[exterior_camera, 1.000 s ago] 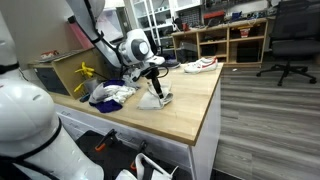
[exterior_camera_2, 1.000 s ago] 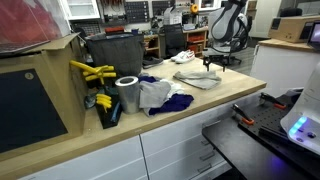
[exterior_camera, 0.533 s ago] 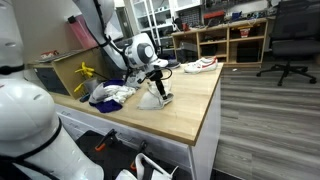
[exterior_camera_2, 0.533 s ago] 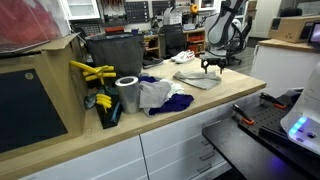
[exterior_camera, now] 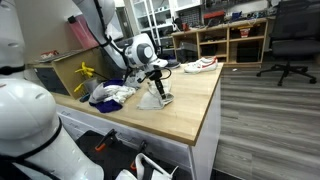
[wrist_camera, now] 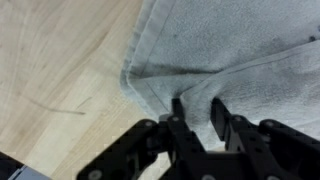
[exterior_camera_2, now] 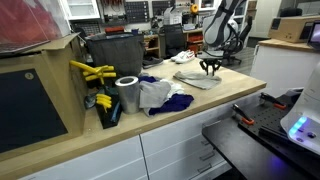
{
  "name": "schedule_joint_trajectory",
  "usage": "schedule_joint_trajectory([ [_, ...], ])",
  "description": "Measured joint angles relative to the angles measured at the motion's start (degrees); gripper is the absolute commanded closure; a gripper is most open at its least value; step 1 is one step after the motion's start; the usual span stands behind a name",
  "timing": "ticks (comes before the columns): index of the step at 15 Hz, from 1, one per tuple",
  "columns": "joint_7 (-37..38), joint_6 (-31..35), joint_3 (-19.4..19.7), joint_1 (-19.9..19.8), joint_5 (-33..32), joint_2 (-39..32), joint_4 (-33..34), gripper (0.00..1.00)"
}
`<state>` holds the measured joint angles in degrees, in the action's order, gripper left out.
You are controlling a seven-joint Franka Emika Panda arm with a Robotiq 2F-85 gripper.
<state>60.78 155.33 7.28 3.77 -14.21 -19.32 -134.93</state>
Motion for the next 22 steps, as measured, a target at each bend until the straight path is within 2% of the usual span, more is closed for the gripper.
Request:
schedule_joint_trajectory([
  [2,-0.97,0.00,0.00,0.09,0.78,0.00,0.27,1.00],
  [11,-2.31,-0.40,-0.22,0.61,4.11,0.40,0.46,0.99],
  [17,-3.19,-9.33,-2.59,0.61,12.97,5.14,1.14,0.99],
  [22,-2.76,-15.64,-3.71,0.59,16.42,7.92,1.75,0.99],
])
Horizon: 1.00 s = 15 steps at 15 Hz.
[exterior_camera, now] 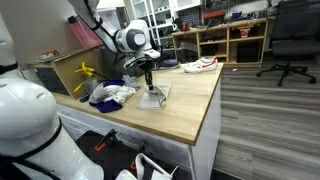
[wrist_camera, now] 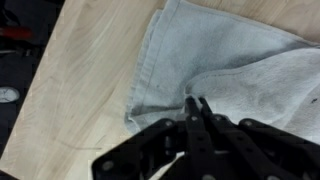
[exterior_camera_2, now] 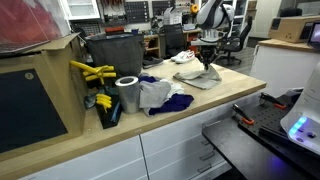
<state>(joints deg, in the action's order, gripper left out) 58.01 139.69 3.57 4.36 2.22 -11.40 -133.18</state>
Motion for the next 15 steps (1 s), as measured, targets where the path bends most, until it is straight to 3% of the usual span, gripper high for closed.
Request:
schedule_joint_trajectory([
  [6,0.90,-4.39,-2.49,0.15,3.55,-0.16,-0.64,0.99],
  [7,0.94,-4.40,-3.06,0.26,4.31,-0.27,-0.90,0.77],
  [15,0.95,-4.19,-4.80,1.70,5.87,-1.45,-1.52,0.19],
])
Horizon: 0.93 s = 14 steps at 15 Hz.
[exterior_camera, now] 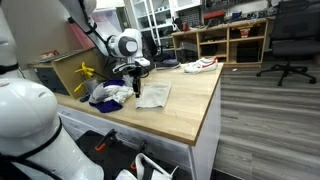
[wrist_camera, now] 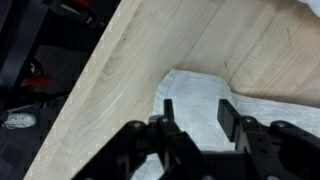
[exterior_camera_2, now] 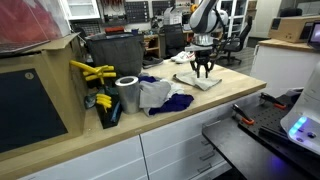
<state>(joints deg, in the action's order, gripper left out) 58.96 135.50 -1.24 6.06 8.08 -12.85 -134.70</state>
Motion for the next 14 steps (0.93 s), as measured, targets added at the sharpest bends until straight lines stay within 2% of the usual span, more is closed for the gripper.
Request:
schedule_joint_trajectory([
  [2,-0.13,0.00,0.05,-0.14,0.00,0.23,0.29,0.04],
  [3,-0.37,-0.15,0.10,-0.23,-0.04,0.47,0.61,0.01],
  [6,-2.73,-4.58,0.64,-0.42,-2.99,1.68,2.73,0.00],
  [11,-8.34,-19.88,1.81,-1.10,-13.13,1.71,10.90,0.00],
  [14,-12.49,-23.75,2.10,-1.33,-17.67,0.33,15.75,0.00],
])
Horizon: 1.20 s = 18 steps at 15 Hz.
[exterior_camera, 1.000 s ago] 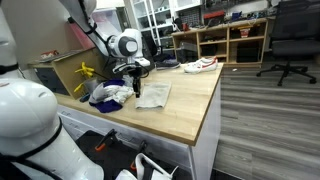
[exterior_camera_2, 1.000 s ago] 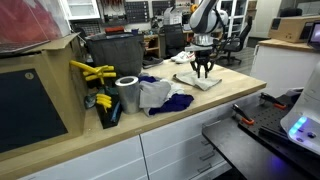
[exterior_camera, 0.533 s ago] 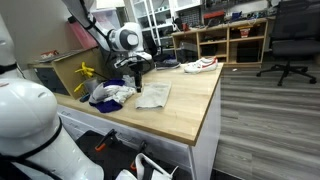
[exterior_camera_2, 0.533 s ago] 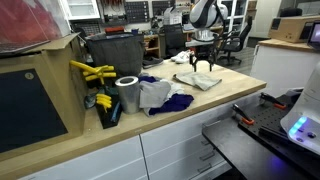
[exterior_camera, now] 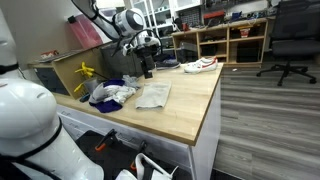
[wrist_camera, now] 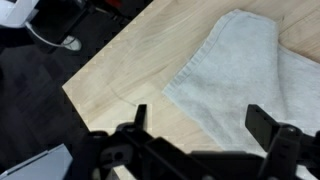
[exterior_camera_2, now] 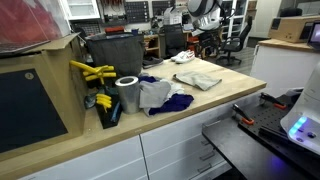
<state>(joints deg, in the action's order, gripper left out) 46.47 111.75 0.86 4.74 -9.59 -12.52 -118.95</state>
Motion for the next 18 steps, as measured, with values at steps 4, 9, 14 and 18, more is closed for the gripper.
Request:
schedule_joint_trajectory([
  [4,-6.09,-0.89,0.22,-0.02,-4.57,-3.91,5.76,0.00],
  [9,-11.46,-2.34,0.58,0.00,-6.24,-9.90,13.27,0.00],
  [14,-11.39,-2.23,0.72,0.00,-4.54,-13.37,18.42,0.00],
  [18,-10.22,-2.17,1.24,0.01,-1.24,-15.56,20.44,0.00],
])
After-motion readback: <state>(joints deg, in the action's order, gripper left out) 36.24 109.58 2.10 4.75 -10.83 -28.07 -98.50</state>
